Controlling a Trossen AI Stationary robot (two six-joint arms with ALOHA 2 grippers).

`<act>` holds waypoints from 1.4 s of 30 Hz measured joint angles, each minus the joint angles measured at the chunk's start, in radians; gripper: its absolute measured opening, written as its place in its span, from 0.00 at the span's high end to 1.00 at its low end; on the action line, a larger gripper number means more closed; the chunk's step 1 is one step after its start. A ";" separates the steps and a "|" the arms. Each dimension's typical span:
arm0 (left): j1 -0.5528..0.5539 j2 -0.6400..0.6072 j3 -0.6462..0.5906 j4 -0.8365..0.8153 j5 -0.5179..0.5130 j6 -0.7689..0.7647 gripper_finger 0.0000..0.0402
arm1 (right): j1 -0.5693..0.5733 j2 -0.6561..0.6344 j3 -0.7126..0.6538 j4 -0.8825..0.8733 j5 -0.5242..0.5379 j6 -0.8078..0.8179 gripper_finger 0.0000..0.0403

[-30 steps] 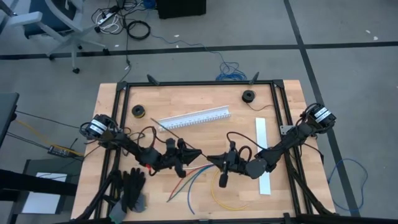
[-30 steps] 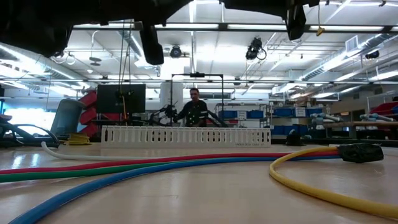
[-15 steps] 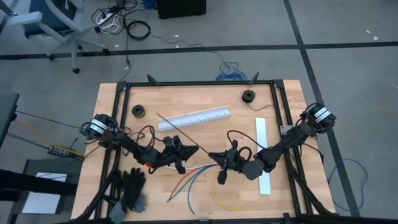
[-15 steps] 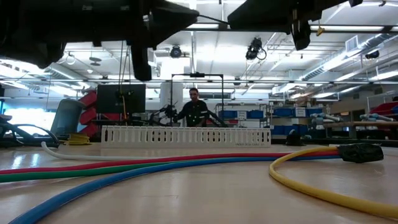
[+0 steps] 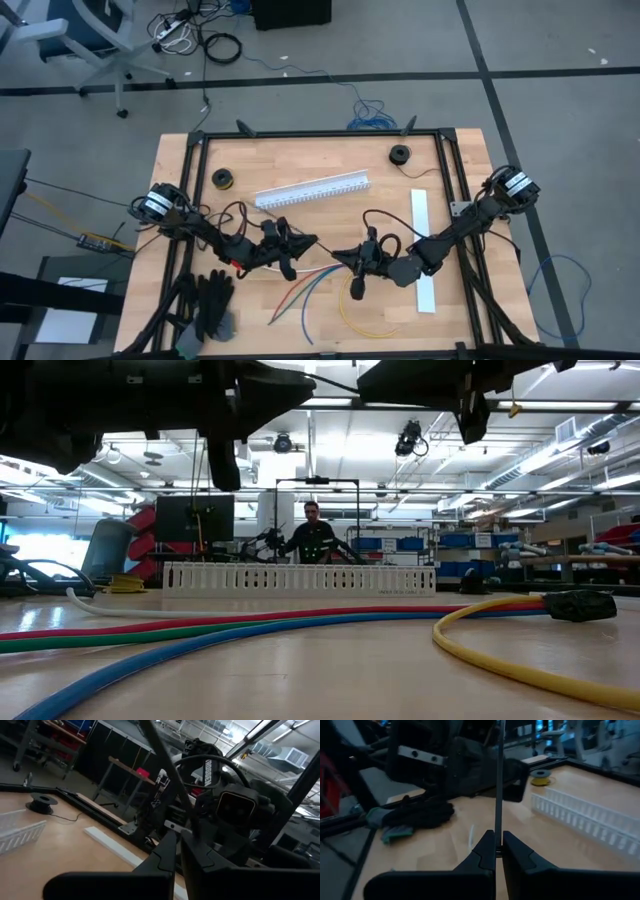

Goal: Ziptie cables
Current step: Insert zip tie on the cable wire

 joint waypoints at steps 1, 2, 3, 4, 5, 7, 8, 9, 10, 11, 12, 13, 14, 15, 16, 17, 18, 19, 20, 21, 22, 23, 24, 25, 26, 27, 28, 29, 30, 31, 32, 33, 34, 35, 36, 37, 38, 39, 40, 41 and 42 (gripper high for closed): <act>0.000 0.000 0.001 0.000 0.000 0.014 1.00 | 0.000 0.000 0.000 -0.001 -0.009 0.006 0.99; 0.000 0.000 0.001 0.000 0.005 0.017 1.00 | -0.001 0.000 0.000 0.000 -0.013 0.013 0.99; 0.000 0.000 0.004 -0.001 0.016 0.020 1.00 | -0.001 0.000 0.000 -0.001 -0.014 0.018 0.99; 0.000 0.000 0.009 -0.001 0.032 0.029 1.00 | -0.002 0.000 0.000 -0.002 -0.015 0.019 0.99; 0.000 0.000 0.015 0.000 0.047 0.041 1.00 | -0.003 0.000 0.000 -0.003 -0.018 0.019 0.99; 0.000 0.000 0.026 0.001 0.085 0.063 1.00 | -0.006 0.000 0.000 -0.003 -0.021 0.017 0.99; 0.000 0.000 0.031 0.000 0.103 0.074 1.00 | -0.008 0.000 0.000 -0.003 -0.021 0.015 0.99; 0.000 0.000 0.035 0.000 0.122 0.091 1.00 | -0.008 0.000 0.000 -0.003 -0.022 0.015 0.99; 0.000 0.000 0.038 0.001 0.140 0.102 1.00 | -0.009 0.000 0.000 -0.003 -0.021 0.015 0.99; 0.000 0.000 0.040 0.001 0.155 0.116 1.00 | -0.010 0.000 0.000 -0.003 -0.021 0.015 0.99; 0.000 0.000 0.040 0.000 0.172 0.122 1.00 | -0.011 0.000 0.000 -0.003 -0.020 0.015 0.99; 0.000 0.000 0.040 -0.003 0.182 0.126 1.00 | -0.011 0.000 0.000 -0.004 -0.020 0.014 0.99; 0.000 0.000 0.039 -0.008 0.189 0.130 1.00 | -0.011 0.000 0.000 -0.004 -0.020 0.011 0.99; 0.000 0.000 0.039 -0.014 0.189 0.135 1.00 | -0.011 0.000 0.000 -0.003 -0.019 0.004 0.99; 0.000 0.000 0.040 -0.021 0.190 0.141 1.00 | -0.011 0.000 0.000 0.000 -0.020 -0.004 0.99; 0.000 0.000 0.039 -0.025 0.189 0.144 1.00 | -0.011 0.000 0.000 0.004 -0.020 -0.010 0.99; 0.000 0.000 0.039 -0.030 0.189 0.145 1.00 | -0.011 0.000 0.000 0.011 -0.020 -0.013 0.99; 0.000 0.000 0.039 -0.033 0.189 0.145 1.00 | -0.011 0.000 0.000 0.017 -0.020 -0.017 0.99; 0.000 0.000 0.039 -0.034 0.189 0.145 1.00 | -0.010 0.000 0.000 0.023 -0.020 -0.027 0.99; 0.000 0.000 0.039 -0.035 0.188 0.145 1.00 | -0.011 0.000 0.000 0.033 -0.020 -0.040 0.99; 0.000 0.000 0.039 -0.036 0.188 0.145 1.00 | -0.011 0.000 0.000 0.044 -0.019 -0.051 0.99; 0.000 0.000 0.039 -0.036 0.187 0.145 1.00 | -0.010 0.000 0.000 0.052 -0.019 -0.056 0.99; 0.000 0.000 0.039 -0.039 0.187 0.145 1.00 | -0.010 0.000 0.000 0.053 -0.016 -0.058 0.99; 0.000 0.000 0.039 -0.043 0.187 0.145 1.00 | -0.010 0.000 0.000 0.053 -0.008 -0.059 0.99; 0.000 0.000 0.039 -0.046 0.187 0.139 1.00 | -0.010 0.000 0.000 0.053 0.004 -0.060 0.99; -0.001 0.000 0.039 -0.048 0.188 0.125 1.00 | -0.010 0.000 0.000 0.055 0.017 -0.061 0.99; -0.001 0.000 0.039 -0.048 0.194 0.117 1.00 | -0.010 0.000 0.000 0.057 0.024 -0.068 0.99; -0.002 0.000 0.039 -0.049 0.199 0.115 1.00 | -0.010 0.000 0.000 0.058 0.024 -0.078 0.99; -0.002 0.000 0.039 -0.052 0.202 0.114 1.00 | -0.010 0.000 0.000 0.065 0.024 -0.089 0.99; -0.002 0.000 0.039 -0.057 0.203 0.114 1.00 | -0.010 0.000 0.000 0.076 0.024 -0.099 0.99; -0.002 0.000 0.039 -0.060 0.203 0.114 1.00 | -0.010 0.000 0.000 0.091 0.024 -0.112 0.99; -0.002 0.000 0.039 -0.061 0.203 0.113 1.00 | -0.010 0.000 0.000 0.101 0.022 -0.121 0.99; -0.002 0.000 0.039 -0.059 0.203 0.111 1.00 | -0.010 0.000 0.000 0.106 0.019 -0.128 0.99; -0.002 0.000 0.039 -0.058 0.203 0.102 1.00 | -0.010 0.000 0.000 0.108 0.015 -0.134 0.99; -0.001 0.000 0.039 -0.058 0.203 0.089 1.00 | -0.010 0.000 0.000 0.108 0.014 -0.136 0.99; 0.000 0.000 0.039 -0.059 0.203 0.084 1.00 | -0.010 0.000 0.000 0.108 0.012 -0.136 0.99; 0.000 0.000 0.038 -0.058 0.203 0.079 1.00 | -0.010 0.000 0.000 0.109 0.007 -0.135 0.99; 0.001 0.000 0.038 -0.057 0.202 0.076 1.00 | -0.010 0.000 0.000 0.109 -0.001 -0.135 0.99; 0.001 0.000 0.038 -0.055 0.201 0.069 1.00 | -0.010 0.000 0.000 0.109 -0.009 -0.135 0.99; 0.001 0.000 0.038 -0.053 0.194 0.063 1.00 | -0.010 0.000 0.000 0.109 -0.014 -0.135 0.99; 0.001 0.000 0.038 -0.044 0.187 0.056 1.00 | -0.010 0.000 0.000 0.109 -0.014 -0.135 0.99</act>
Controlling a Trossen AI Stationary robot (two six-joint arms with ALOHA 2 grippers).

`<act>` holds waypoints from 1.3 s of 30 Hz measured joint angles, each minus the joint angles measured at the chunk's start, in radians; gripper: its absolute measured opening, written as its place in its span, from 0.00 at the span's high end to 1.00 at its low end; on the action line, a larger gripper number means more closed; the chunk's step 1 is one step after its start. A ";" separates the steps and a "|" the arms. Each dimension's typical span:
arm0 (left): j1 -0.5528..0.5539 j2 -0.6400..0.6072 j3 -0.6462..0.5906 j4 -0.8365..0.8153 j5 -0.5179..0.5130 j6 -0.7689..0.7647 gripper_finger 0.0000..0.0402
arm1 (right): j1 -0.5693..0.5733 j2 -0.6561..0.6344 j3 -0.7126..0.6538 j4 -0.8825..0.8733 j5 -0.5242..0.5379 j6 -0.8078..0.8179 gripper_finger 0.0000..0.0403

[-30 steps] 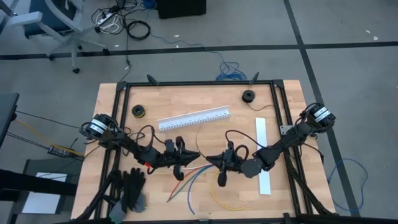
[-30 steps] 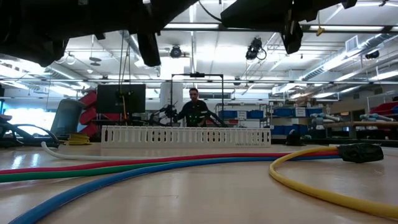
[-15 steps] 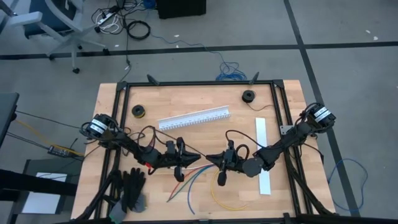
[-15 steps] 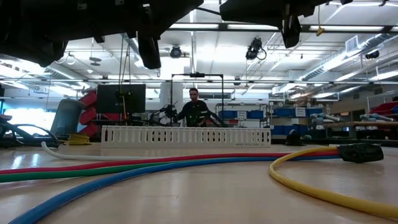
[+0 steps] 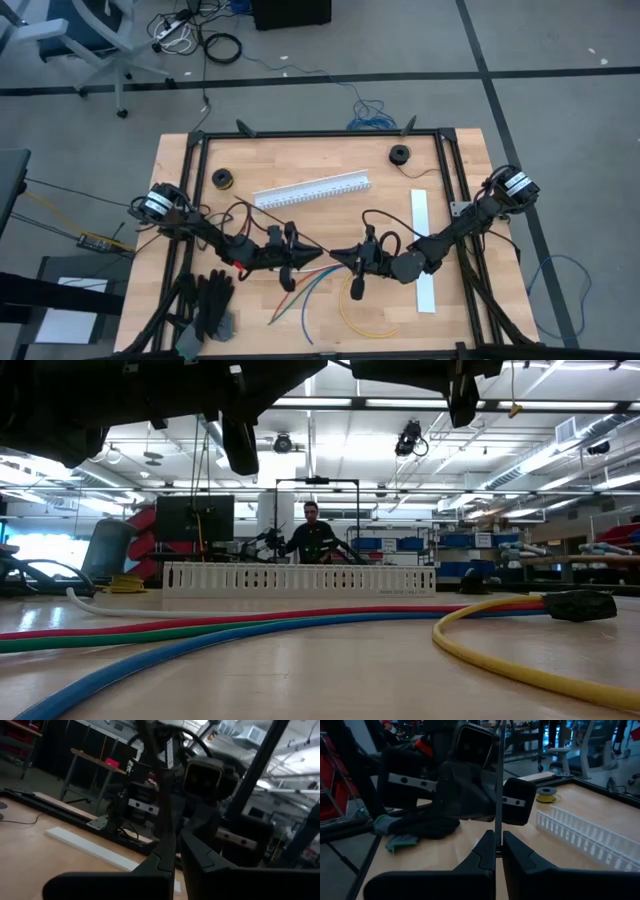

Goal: Ziptie cables
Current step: Insert zip tie on the cable wire

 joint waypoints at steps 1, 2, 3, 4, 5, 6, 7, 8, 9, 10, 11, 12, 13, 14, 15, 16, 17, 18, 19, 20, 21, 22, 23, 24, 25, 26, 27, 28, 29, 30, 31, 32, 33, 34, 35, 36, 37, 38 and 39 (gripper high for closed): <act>0.000 0.000 0.000 0.007 -0.010 -0.016 1.00 | 0.000 0.000 0.000 0.000 0.000 0.000 0.99; 0.001 0.000 0.000 0.014 -0.021 -0.037 0.99 | 0.000 0.000 0.000 0.000 0.000 0.001 0.99; 0.005 0.000 0.000 0.020 -0.023 -0.058 0.98 | 0.000 0.000 0.000 0.000 0.000 0.001 0.99; 0.008 0.000 0.000 0.024 -0.024 -0.086 0.98 | 0.000 0.000 0.000 0.000 0.000 0.001 0.99; 0.011 0.000 0.000 0.026 -0.028 -0.116 0.97 | 0.000 0.000 0.000 0.000 0.000 0.001 0.99; 0.013 0.000 0.000 0.027 -0.031 -0.143 0.96 | 0.000 0.000 0.000 0.000 0.000 0.001 0.99; 0.017 0.000 0.000 0.026 -0.036 -0.172 0.95 | 0.000 0.000 0.000 0.000 0.001 0.002 0.99; 0.019 0.000 0.000 0.026 -0.040 -0.194 0.93 | 0.000 0.000 0.000 0.000 0.002 0.004 0.99; 0.022 0.000 0.000 0.026 -0.041 -0.205 0.92 | 0.000 0.000 0.000 0.000 0.002 0.009 0.99; 0.024 0.000 0.000 0.027 -0.041 -0.208 0.91 | 0.000 0.000 0.000 0.000 0.002 0.013 0.99; 0.025 0.000 0.000 0.026 -0.042 -0.211 0.89 | 0.000 0.000 0.000 0.000 0.002 0.015 0.99; 0.026 0.000 0.000 0.026 -0.042 -0.215 0.88 | 0.000 0.000 0.000 0.000 0.002 0.015 0.99; 0.026 0.000 0.000 0.026 -0.043 -0.223 0.86 | 0.000 0.000 0.000 0.000 0.002 0.015 0.99; 0.026 0.000 0.000 0.027 -0.044 -0.225 0.84 | 0.000 0.000 0.000 0.000 0.001 0.015 0.99; 0.026 0.000 0.000 0.028 -0.044 -0.224 0.83 | 0.000 0.000 0.000 0.000 0.002 0.016 0.99; 0.026 0.000 0.000 0.028 -0.044 -0.219 0.81 | 0.000 0.000 0.000 0.000 0.001 0.016 0.99; 0.026 0.000 0.000 0.030 -0.044 -0.205 0.80 | 0.000 0.000 0.000 0.000 0.001 0.016 0.99; 0.026 0.000 0.000 0.034 -0.044 -0.198 0.80 | 0.000 0.000 0.000 0.000 0.001 0.016 0.99; 0.026 0.000 0.000 0.035 -0.044 -0.191 0.79 | 0.000 0.000 0.000 0.000 0.001 0.016 0.99; 0.027 0.000 0.000 0.037 -0.044 -0.176 0.79 | -0.001 0.000 0.000 0.000 0.002 0.016 0.99; 0.027 0.000 0.000 0.036 -0.044 -0.166 0.79 | -0.001 0.000 0.000 0.000 0.002 0.017 0.99; 0.027 0.000 0.000 0.037 -0.044 -0.149 0.79 | -0.001 0.000 0.000 0.000 0.002 0.017 0.99; 0.027 0.000 0.000 0.042 -0.044 -0.141 0.79 | -0.001 0.000 0.000 -0.001 0.002 0.020 0.99; 0.027 0.000 0.000 0.044 -0.044 -0.129 0.79 | -0.001 0.000 0.000 -0.001 0.002 0.025 0.99; 0.027 0.000 0.000 0.045 -0.044 -0.123 0.79 | -0.001 0.000 0.000 -0.004 0.002 0.029 0.99; 0.027 0.000 0.000 0.044 -0.044 -0.121 0.79 | -0.001 0.000 0.000 -0.008 0.002 0.034 0.99; 0.027 0.000 0.000 0.043 -0.044 -0.121 0.79 | -0.001 0.000 0.000 -0.011 0.005 0.035 0.99; 0.028 0.000 0.000 0.044 -0.044 -0.121 0.79 | -0.001 0.000 0.000 -0.013 0.011 0.036 0.99; 0.029 0.000 0.000 0.045 -0.044 -0.121 0.79 | -0.001 0.000 0.000 -0.015 0.018 0.037 0.99; 0.031 0.000 0.000 0.044 -0.044 -0.124 0.79 | -0.001 0.000 0.000 -0.019 0.027 0.037 0.99; 0.031 0.000 0.000 0.044 -0.044 -0.131 0.79 | -0.001 0.000 0.000 -0.023 0.031 0.042 0.99; 0.032 0.000 0.000 0.044 -0.044 -0.146 0.80 | -0.001 0.000 0.000 -0.029 0.033 0.052 0.99; 0.032 0.000 0.000 0.044 -0.044 -0.153 0.81 | -0.001 0.000 0.000 -0.034 0.034 0.060 0.99; 0.032 0.000 0.000 0.045 -0.044 -0.154 0.83 | -0.001 0.000 0.000 -0.041 0.034 0.061 0.99; 0.032 0.000 0.000 0.044 -0.044 -0.153 0.85 | -0.001 0.000 0.000 -0.047 0.034 0.062 0.99; 0.032 0.000 0.000 0.044 -0.044 -0.150 0.88 | -0.001 0.000 0.000 -0.049 0.034 0.063 0.99; 0.032 0.000 0.000 0.044 -0.044 -0.150 0.91 | -0.001 0.000 0.000 -0.049 0.035 0.062 0.99; 0.032 0.000 0.000 0.044 -0.044 -0.149 0.95 | -0.001 0.000 0.000 -0.049 0.038 0.062 0.99; 0.032 0.000 0.000 0.044 -0.044 -0.149 0.97 | -0.001 0.000 0.000 -0.049 0.043 0.062 0.99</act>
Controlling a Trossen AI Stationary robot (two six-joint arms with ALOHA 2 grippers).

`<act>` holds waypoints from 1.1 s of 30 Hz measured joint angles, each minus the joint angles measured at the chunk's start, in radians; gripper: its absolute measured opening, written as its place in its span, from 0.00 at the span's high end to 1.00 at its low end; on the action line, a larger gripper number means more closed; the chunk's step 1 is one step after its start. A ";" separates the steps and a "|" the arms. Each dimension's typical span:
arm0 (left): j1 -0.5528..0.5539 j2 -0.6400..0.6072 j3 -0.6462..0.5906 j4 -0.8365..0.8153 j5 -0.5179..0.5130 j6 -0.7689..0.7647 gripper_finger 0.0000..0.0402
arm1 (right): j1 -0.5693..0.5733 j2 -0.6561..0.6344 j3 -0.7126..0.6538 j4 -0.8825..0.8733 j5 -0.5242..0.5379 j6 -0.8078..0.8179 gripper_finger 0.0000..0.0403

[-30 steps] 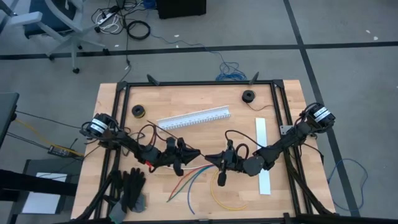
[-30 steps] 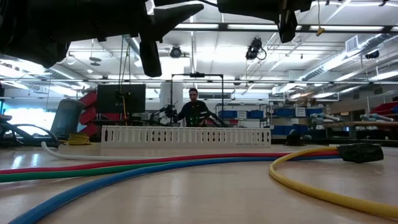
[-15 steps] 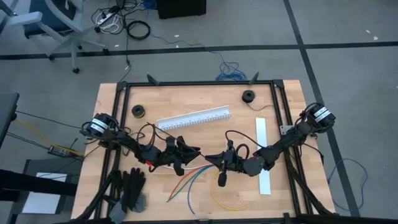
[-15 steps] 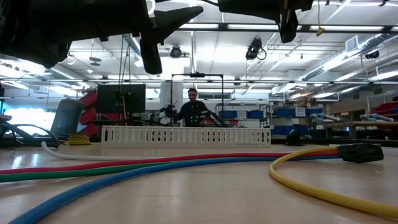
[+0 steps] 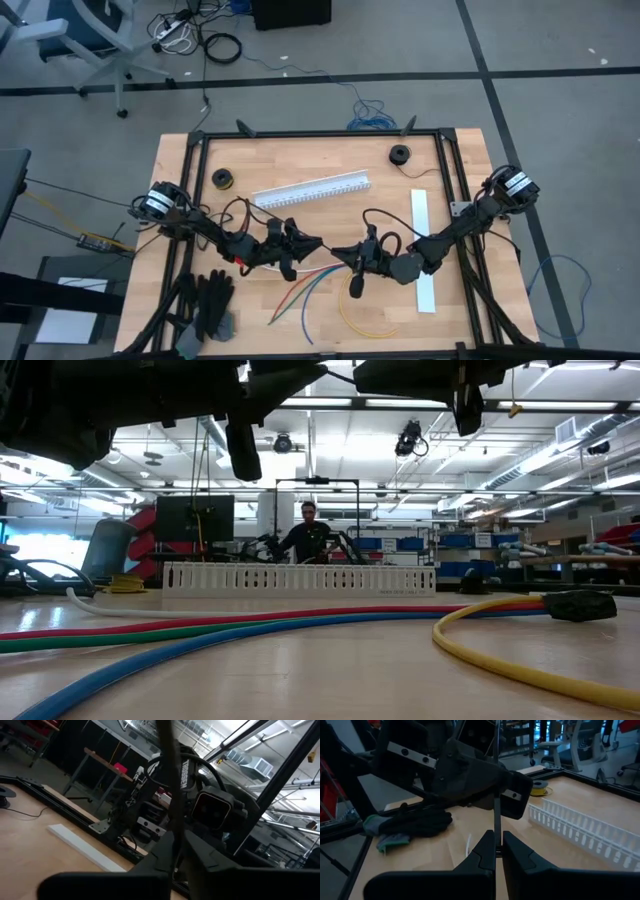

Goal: Ziptie cables
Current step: Insert zip tie on the cable wire

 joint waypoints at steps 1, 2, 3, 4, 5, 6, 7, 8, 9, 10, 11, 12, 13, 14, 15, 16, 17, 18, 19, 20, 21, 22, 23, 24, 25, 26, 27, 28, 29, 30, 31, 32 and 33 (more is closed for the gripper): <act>0.000 0.000 0.000 0.000 0.000 0.000 0.99 | 0.000 0.000 0.000 0.000 0.005 -0.001 0.99; 0.000 0.000 0.000 0.000 0.000 0.000 0.99 | 0.000 0.000 0.000 0.000 0.009 -0.001 0.99; 0.000 0.000 0.000 0.000 0.000 0.001 0.99 | 0.000 0.000 0.000 0.000 0.010 -0.001 0.99; 0.000 0.000 0.000 0.000 0.000 0.001 1.00 | 0.000 0.000 0.000 0.000 0.010 -0.001 0.99; 0.000 0.000 0.000 -0.002 0.000 0.001 1.00 | 0.000 0.000 0.000 0.000 0.010 -0.001 0.99; 0.000 0.000 0.000 -0.003 -0.002 0.001 1.00 | 0.000 0.000 0.000 0.000 0.010 -0.001 0.99; 0.000 0.000 0.000 -0.004 -0.004 0.001 1.00 | 0.000 0.000 0.000 -0.001 0.010 -0.001 0.99; 0.000 0.000 0.000 -0.005 -0.007 0.001 1.00 | 0.000 0.000 0.000 -0.001 0.010 -0.001 0.99; 0.000 0.000 0.000 -0.008 -0.014 -0.002 1.00 | 0.000 0.000 0.000 -0.001 0.011 -0.001 0.99; 0.000 0.000 0.000 -0.011 -0.025 -0.006 1.00 | 0.002 0.000 0.000 -0.001 0.012 -0.001 0.99; 0.000 0.000 0.000 -0.015 -0.036 -0.010 1.00 | 0.002 0.000 0.000 -0.001 0.014 -0.001 0.99; 0.000 0.000 0.000 -0.019 -0.040 -0.016 1.00 | 0.002 0.000 0.000 -0.001 0.014 -0.001 0.99; 0.000 0.000 0.000 -0.021 -0.042 -0.021 1.00 | 0.002 0.000 0.000 -0.001 0.014 -0.001 0.99; 0.000 0.000 0.000 -0.026 -0.045 -0.023 1.00 | 0.003 0.000 0.000 -0.002 0.014 -0.001 0.99; 0.000 0.000 0.000 -0.028 -0.048 -0.024 1.00 | 0.003 0.000 0.000 -0.002 0.014 -0.001 0.99; 0.000 0.000 0.000 -0.031 -0.053 -0.024 1.00 | 0.003 0.000 0.000 -0.001 0.014 -0.001 0.99; 0.000 0.000 0.000 -0.031 -0.056 -0.024 1.00 | 0.003 0.000 0.000 -0.001 0.014 -0.002 0.99; 0.000 0.000 0.000 -0.031 -0.058 -0.024 1.00 | 0.003 0.000 0.000 -0.001 0.014 -0.002 0.99; 0.000 0.000 0.000 -0.031 -0.061 -0.024 1.00 | 0.003 0.000 0.000 -0.001 0.014 -0.002 0.99; 0.000 0.000 0.000 -0.032 -0.064 -0.024 1.00 | 0.003 0.000 0.000 -0.001 0.014 -0.002 0.99; 0.000 0.000 0.000 -0.032 -0.065 -0.025 1.00 | 0.003 0.000 0.000 -0.001 0.014 -0.002 0.99; 0.000 0.000 0.000 -0.032 -0.065 -0.024 1.00 | 0.003 0.000 0.000 -0.001 0.014 -0.002 0.99; 0.000 0.000 0.000 -0.034 -0.066 -0.025 1.00 | 0.003 0.000 0.000 -0.001 0.014 -0.002 0.99; 0.000 0.000 0.000 -0.037 -0.070 -0.024 1.00 | 0.003 0.000 0.000 -0.001 0.014 -0.002 0.99; 0.000 0.000 0.000 -0.041 -0.077 -0.025 1.00 | 0.003 0.000 0.000 -0.001 0.014 -0.002 0.99; 0.000 0.000 0.000 -0.045 -0.083 -0.024 1.00 | 0.003 0.000 0.000 -0.001 0.014 -0.002 0.99; 0.000 0.000 0.000 -0.048 -0.084 -0.024 1.00 | 0.003 0.000 0.000 -0.002 0.011 -0.002 0.99; 0.000 0.000 0.000 -0.049 -0.084 -0.024 1.00 | 0.003 0.000 0.000 -0.001 0.009 -0.002 0.99; 0.000 0.000 0.000 -0.049 -0.083 -0.024 1.00 | 0.003 0.000 0.000 -0.001 0.008 -0.002 0.98; 0.000 0.000 0.000 -0.049 -0.084 -0.024 1.00 | 0.003 0.000 0.000 -0.001 0.003 -0.002 0.98; 0.000 0.000 -0.003 -0.049 -0.083 -0.023 1.00 | 0.003 0.000 0.000 -0.001 -0.002 -0.002 0.97; 0.000 0.000 -0.006 -0.049 -0.084 -0.023 1.00 | 0.003 0.000 0.000 -0.001 -0.008 -0.002 0.96; 0.000 0.000 -0.011 -0.049 -0.088 -0.023 1.00 | 0.003 0.000 0.000 -0.001 -0.016 -0.002 0.95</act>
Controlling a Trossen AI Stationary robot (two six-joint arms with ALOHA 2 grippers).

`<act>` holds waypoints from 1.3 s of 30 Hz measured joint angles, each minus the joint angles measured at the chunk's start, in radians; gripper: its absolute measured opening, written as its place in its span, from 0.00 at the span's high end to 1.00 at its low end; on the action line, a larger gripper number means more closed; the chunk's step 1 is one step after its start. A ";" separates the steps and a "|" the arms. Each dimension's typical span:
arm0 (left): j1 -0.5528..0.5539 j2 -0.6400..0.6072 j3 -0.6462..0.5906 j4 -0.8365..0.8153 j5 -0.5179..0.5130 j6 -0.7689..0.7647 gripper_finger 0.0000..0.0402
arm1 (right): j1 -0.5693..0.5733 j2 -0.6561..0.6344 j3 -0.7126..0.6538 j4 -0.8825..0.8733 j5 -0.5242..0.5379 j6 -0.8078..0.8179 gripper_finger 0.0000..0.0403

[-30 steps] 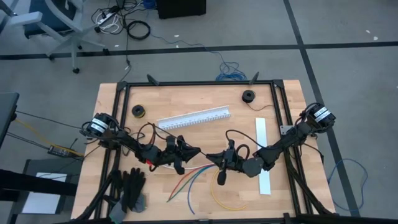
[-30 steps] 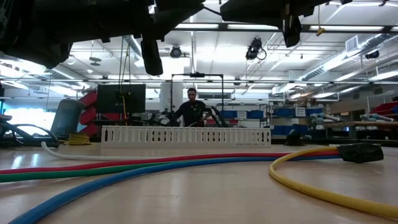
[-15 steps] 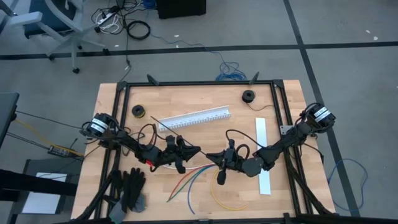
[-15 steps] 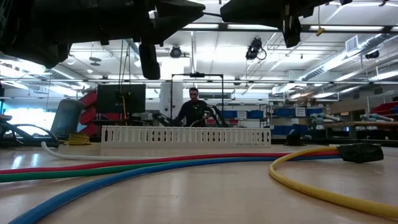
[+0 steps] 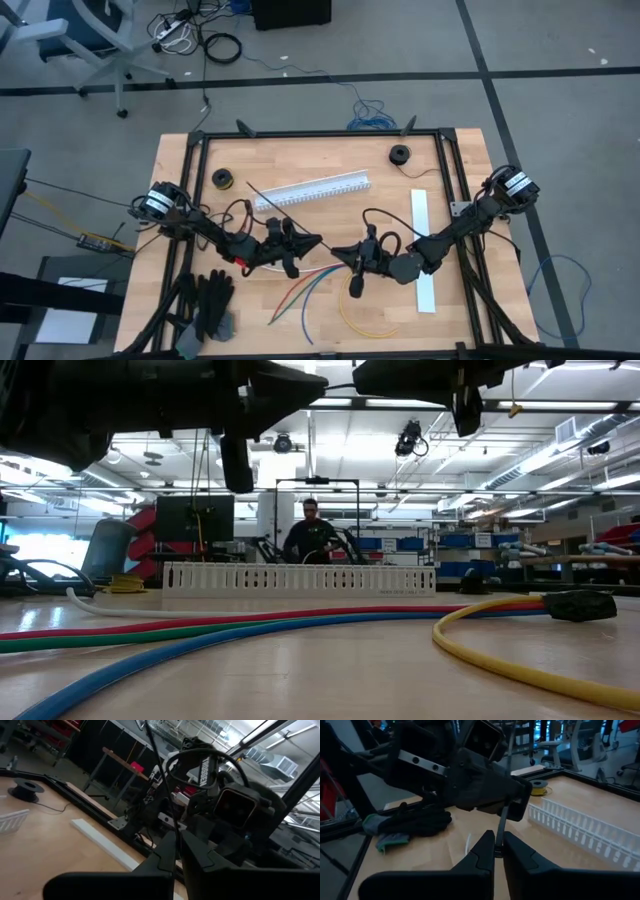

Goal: Ziptie cables
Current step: Insert zip tie on the cable wire

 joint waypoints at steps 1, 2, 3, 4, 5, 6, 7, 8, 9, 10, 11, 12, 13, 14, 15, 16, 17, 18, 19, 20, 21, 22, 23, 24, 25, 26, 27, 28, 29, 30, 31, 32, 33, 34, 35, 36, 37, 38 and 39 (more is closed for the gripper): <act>0.000 0.000 -0.004 0.000 -0.004 0.000 1.00 | 0.000 0.000 0.000 0.000 -0.006 0.000 0.94; 0.000 0.000 -0.008 0.001 -0.008 0.000 1.00 | 0.002 0.000 0.000 0.000 -0.011 0.000 0.93; 0.000 0.000 -0.012 0.004 -0.010 0.000 1.00 | 0.004 0.000 0.000 0.000 -0.014 -0.001 0.92; 0.000 0.000 -0.015 0.006 -0.013 0.001 1.00 | 0.007 0.000 0.000 -0.001 -0.016 -0.002 0.91; 0.000 0.000 -0.018 0.009 -0.016 0.002 1.00 | 0.011 0.000 0.000 -0.004 -0.018 -0.002 0.91; 0.000 0.000 -0.020 0.009 -0.021 0.002 1.00 | 0.014 0.000 0.000 -0.012 -0.019 -0.002 0.90; 0.000 0.000 -0.021 0.009 -0.020 0.002 1.00 | 0.017 0.000 0.000 -0.019 -0.020 -0.002 0.89; 0.000 0.000 -0.023 0.010 -0.019 0.002 1.00 | 0.020 0.000 0.000 -0.026 -0.020 -0.001 0.88; 0.000 0.000 -0.026 0.012 -0.019 0.002 1.00 | 0.022 0.000 0.000 -0.035 -0.020 0.000 0.87; 0.000 0.000 -0.027 0.012 -0.018 0.002 1.00 | 0.025 0.000 0.000 -0.048 -0.020 0.005 0.86; 0.000 0.000 -0.029 0.013 -0.017 0.002 1.00 | 0.027 0.000 0.000 -0.063 -0.020 0.013 0.85; 0.000 0.000 -0.033 0.016 -0.017 0.001 1.00 | 0.030 0.000 0.000 -0.076 -0.020 0.019 0.85; 0.000 0.000 -0.035 0.016 -0.015 0.000 1.00 | 0.034 0.000 0.000 -0.087 -0.020 0.021 0.84; 0.000 0.000 -0.037 0.015 -0.006 0.000 1.00 | 0.037 0.000 0.000 -0.105 -0.019 0.017 0.83; 0.000 0.000 -0.039 0.015 0.006 -0.002 1.00 | 0.039 0.000 0.000 -0.128 -0.019 0.004 0.83; 0.000 0.000 -0.039 0.015 0.015 -0.005 1.00 | 0.044 0.000 0.000 -0.157 -0.020 -0.011 0.83; 0.000 0.000 -0.039 0.015 0.024 -0.006 1.00 | 0.047 0.000 0.000 -0.186 -0.019 -0.030 0.82; 0.000 0.000 -0.039 0.015 0.030 -0.007 1.00 | 0.050 0.000 0.000 -0.213 -0.020 -0.046 0.82; 0.000 0.000 -0.039 0.015 0.034 -0.008 1.00 | 0.053 0.000 0.000 -0.243 -0.020 -0.060 0.82; 0.000 0.000 -0.039 0.014 0.041 -0.008 1.00 | 0.055 0.000 0.000 -0.275 -0.019 -0.069 0.82; 0.000 0.000 -0.039 0.014 0.045 -0.008 1.00 | 0.057 0.000 0.000 -0.311 -0.019 -0.067 0.83; 0.000 0.000 -0.039 0.014 0.046 -0.008 1.00 | 0.058 0.000 0.000 -0.338 -0.019 -0.059 0.83; 0.000 0.000 -0.039 0.014 0.049 -0.008 1.00 | 0.058 0.000 0.000 -0.359 -0.019 -0.051 0.83; 0.000 0.000 -0.039 0.013 0.058 -0.009 1.00 | 0.058 0.000 0.000 -0.373 -0.019 -0.046 0.83; 0.000 0.000 -0.039 0.013 0.072 -0.009 1.00 | 0.058 0.000 0.000 -0.386 -0.018 -0.046 0.83; 0.000 0.000 -0.039 0.013 0.085 -0.011 1.00 | 0.058 0.000 0.000 -0.398 -0.017 -0.051 0.83; 0.000 0.000 -0.039 0.011 0.095 -0.019 1.00 | 0.058 0.000 0.000 -0.405 -0.017 -0.067 0.83; 0.000 0.000 -0.039 0.004 0.111 -0.028 1.00 | 0.058 0.000 0.000 -0.406 -0.017 -0.088 0.83; 0.000 0.000 -0.039 -0.002 0.117 -0.033 1.00 | 0.058 0.000 0.000 -0.404 -0.016 -0.112 0.83; 0.000 0.000 -0.039 -0.012 0.119 -0.035 1.00 | 0.058 0.000 0.000 -0.404 -0.016 -0.135 0.83; 0.000 0.000 -0.039 -0.018 0.121 -0.041 1.00 | 0.058 0.000 0.000 -0.405 -0.016 -0.157 0.83; 0.000 0.000 -0.039 -0.030 0.122 -0.052 1.00 | 0.058 0.000 0.000 -0.405 -0.016 -0.177 0.83; 0.000 0.000 -0.039 -0.041 0.122 -0.057 1.00 | 0.058 0.000 0.000 -0.404 -0.016 -0.195 0.83; 0.000 0.000 -0.039 -0.048 0.122 -0.060 1.00 | 0.058 0.000 0.000 -0.404 -0.016 -0.211 0.83; 0.000 0.000 -0.039 -0.053 0.122 -0.065 1.00 | 0.058 0.000 0.000 -0.404 -0.016 -0.227 0.83; 0.000 0.000 -0.039 -0.053 0.128 -0.071 1.00 | 0.058 0.000 0.000 -0.405 -0.016 -0.243 0.83; 0.000 0.000 -0.039 -0.053 0.135 -0.076 1.00 | 0.058 0.000 0.000 -0.406 -0.015 -0.264 0.83; 0.000 0.000 -0.039 -0.054 0.137 -0.077 1.00 | 0.058 0.000 0.000 -0.408 -0.015 -0.280 0.84; 0.000 0.000 -0.039 -0.054 0.137 -0.077 1.00 | 0.058 0.000 0.000 -0.409 -0.014 -0.287 0.84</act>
